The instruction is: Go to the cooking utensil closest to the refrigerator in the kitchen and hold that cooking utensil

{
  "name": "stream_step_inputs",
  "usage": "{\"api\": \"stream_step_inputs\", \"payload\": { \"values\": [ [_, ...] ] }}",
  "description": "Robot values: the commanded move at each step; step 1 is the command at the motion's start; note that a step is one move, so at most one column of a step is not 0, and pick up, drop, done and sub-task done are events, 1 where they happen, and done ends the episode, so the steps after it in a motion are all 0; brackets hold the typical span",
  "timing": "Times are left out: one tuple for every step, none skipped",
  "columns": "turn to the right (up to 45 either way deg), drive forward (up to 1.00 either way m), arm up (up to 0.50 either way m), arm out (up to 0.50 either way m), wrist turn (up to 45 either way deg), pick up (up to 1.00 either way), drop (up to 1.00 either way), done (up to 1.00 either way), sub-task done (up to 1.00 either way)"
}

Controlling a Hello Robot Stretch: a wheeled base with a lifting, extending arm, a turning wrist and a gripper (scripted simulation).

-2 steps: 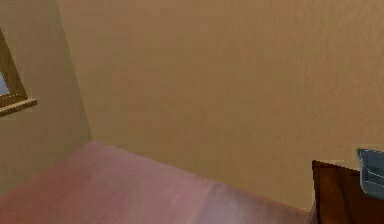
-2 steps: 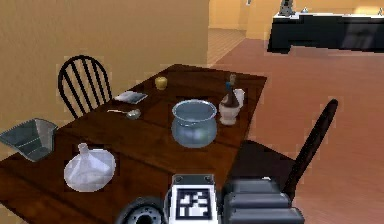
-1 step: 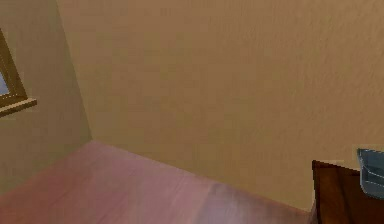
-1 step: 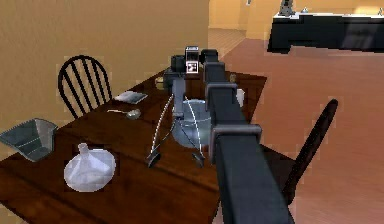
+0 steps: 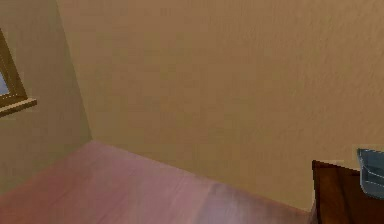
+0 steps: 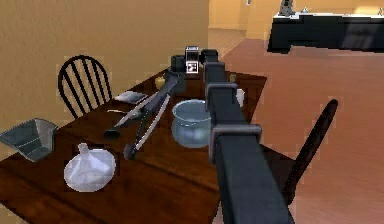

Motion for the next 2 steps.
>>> {"api": "stream_step_inputs", "payload": {
  "values": [
    [0.0,0.00,0.00,0.00,45.0,0.00,0.00,0.00,0.00],
    [0.0,0.00,0.00,0.00,45.0,0.00,0.00,0.00,0.00]
  ]
}}
